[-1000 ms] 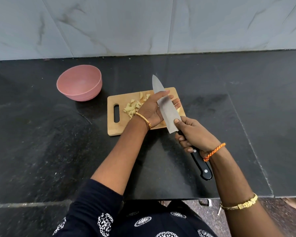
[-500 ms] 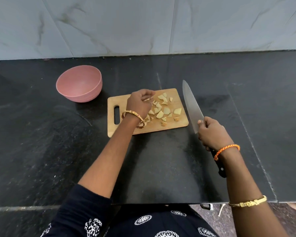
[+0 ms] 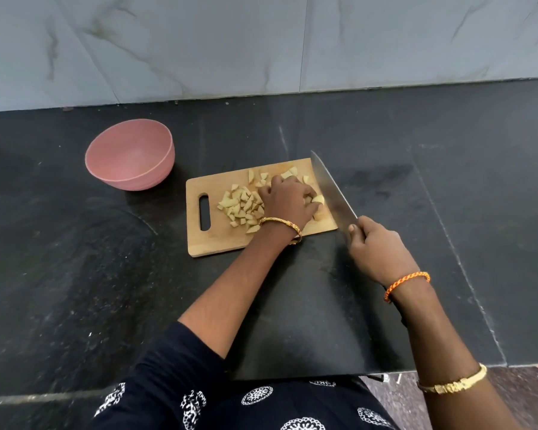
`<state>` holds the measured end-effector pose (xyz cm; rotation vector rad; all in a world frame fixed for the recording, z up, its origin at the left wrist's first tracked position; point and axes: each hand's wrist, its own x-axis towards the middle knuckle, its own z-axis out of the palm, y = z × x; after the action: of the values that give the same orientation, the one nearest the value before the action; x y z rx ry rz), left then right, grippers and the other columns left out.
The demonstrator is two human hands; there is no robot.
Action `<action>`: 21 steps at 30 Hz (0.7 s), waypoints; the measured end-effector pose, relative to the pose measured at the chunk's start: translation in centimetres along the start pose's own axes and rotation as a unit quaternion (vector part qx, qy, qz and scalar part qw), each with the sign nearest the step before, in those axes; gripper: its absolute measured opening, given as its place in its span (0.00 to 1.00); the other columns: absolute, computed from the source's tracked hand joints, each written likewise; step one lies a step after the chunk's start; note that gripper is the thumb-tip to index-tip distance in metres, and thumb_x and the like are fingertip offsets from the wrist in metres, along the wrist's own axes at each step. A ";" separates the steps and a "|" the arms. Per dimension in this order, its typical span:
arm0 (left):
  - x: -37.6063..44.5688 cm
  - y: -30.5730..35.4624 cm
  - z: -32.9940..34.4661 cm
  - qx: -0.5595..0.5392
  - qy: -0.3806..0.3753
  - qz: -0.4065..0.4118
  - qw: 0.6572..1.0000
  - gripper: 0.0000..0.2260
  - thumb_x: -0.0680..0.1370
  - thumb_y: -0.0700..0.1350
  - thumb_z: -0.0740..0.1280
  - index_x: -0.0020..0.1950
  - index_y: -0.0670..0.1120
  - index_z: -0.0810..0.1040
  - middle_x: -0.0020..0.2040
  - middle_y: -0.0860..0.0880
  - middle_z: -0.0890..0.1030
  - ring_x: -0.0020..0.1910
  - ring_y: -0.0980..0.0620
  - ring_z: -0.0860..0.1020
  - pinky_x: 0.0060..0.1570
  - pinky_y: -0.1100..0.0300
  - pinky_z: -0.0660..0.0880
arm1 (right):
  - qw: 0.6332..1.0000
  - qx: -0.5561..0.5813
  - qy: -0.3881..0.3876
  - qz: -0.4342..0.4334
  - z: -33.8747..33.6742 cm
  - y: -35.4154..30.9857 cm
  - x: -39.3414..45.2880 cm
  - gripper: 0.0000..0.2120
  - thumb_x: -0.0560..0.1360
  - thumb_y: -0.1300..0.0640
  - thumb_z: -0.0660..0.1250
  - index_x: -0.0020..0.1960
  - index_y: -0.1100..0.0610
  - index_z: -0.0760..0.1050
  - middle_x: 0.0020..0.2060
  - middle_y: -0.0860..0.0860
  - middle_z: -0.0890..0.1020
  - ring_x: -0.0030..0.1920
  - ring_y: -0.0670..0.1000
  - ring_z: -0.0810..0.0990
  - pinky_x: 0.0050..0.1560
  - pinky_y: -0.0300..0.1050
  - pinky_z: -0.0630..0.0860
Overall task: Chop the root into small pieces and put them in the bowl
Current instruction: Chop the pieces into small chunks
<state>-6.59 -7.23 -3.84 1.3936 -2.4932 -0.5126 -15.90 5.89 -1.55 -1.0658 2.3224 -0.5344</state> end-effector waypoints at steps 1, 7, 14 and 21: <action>0.1 -0.1 0.0 -0.007 -0.001 -0.005 1.000 0.11 0.72 0.56 0.69 0.52 0.55 0.82 0.55 0.54 0.77 0.61 0.49 0.66 0.50 0.53 0.56 | 1.000 -0.011 -0.001 -0.004 0.1 0.1 0.0 0.11 0.80 0.53 0.54 0.46 0.58 0.69 0.40 0.60 0.77 0.42 0.62 0.76 0.41 0.47 0.71; 0.2 0.2 -0.3 -0.033 0.027 -0.024 0.999 0.08 0.70 0.55 0.72 0.46 0.54 0.84 0.49 0.55 0.80 0.58 0.49 0.69 0.49 0.53 0.54 | 0.998 -0.059 0.003 -0.026 0.3 0.3 -0.1 0.10 0.81 0.53 0.53 0.45 0.57 0.67 0.34 0.57 0.75 0.37 0.60 0.75 0.38 0.46 0.70; 0.6 0.3 -0.7 -0.045 -0.005 -0.036 0.998 0.03 0.72 0.49 0.71 0.44 0.53 0.84 0.48 0.54 0.80 0.58 0.49 0.68 0.48 0.53 0.53 | 0.996 -0.084 -0.019 -0.039 0.1 -0.2 0.1 0.09 0.81 0.54 0.52 0.48 0.58 0.67 0.36 0.59 0.76 0.38 0.62 0.77 0.42 0.53 0.77; 0.4 0.3 -0.5 -0.063 0.006 -0.056 0.996 0.04 0.72 0.49 0.72 0.45 0.54 0.83 0.50 0.56 0.81 0.59 0.50 0.68 0.50 0.52 0.55 | 0.994 -0.078 -0.071 -0.013 -0.3 -1.9 1.0 0.06 0.79 0.56 0.55 0.49 0.59 0.66 0.44 0.61 0.76 0.43 0.63 0.77 0.43 0.50 0.75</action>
<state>-6.87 -7.53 -3.20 1.4871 -2.3393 -0.6698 -15.58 3.95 -0.57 -1.1687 2.2564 -0.2794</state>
